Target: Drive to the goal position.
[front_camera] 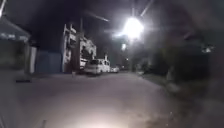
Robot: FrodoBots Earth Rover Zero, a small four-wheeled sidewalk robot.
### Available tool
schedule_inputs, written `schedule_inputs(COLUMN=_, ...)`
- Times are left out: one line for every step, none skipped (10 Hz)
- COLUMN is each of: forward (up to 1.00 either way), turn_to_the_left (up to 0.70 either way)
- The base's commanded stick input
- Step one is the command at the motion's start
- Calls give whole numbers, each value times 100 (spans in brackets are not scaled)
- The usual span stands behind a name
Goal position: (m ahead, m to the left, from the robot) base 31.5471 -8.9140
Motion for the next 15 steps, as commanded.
schedule_inputs(forward=70, turn_to_the_left=-35)
schedule_inputs(forward=70, turn_to_the_left=-35)
schedule_inputs(forward=70, turn_to_the_left=-35)
schedule_inputs(forward=70, turn_to_the_left=-35)
schedule_inputs(forward=70, turn_to_the_left=-35)
schedule_inputs(forward=70, turn_to_the_left=-35)
schedule_inputs(forward=70, turn_to_the_left=-34)
schedule_inputs(forward=70, turn_to_the_left=-9)
schedule_inputs(forward=70, turn_to_the_left=0)
schedule_inputs(forward=70, turn_to_the_left=0)
schedule_inputs(forward=70, turn_to_the_left=0)
schedule_inputs(forward=70, turn_to_the_left=-15)
schedule_inputs(forward=70, turn_to_the_left=-34)
schedule_inputs(forward=70, turn_to_the_left=-35)
schedule_inputs(forward=70, turn_to_the_left=-35)
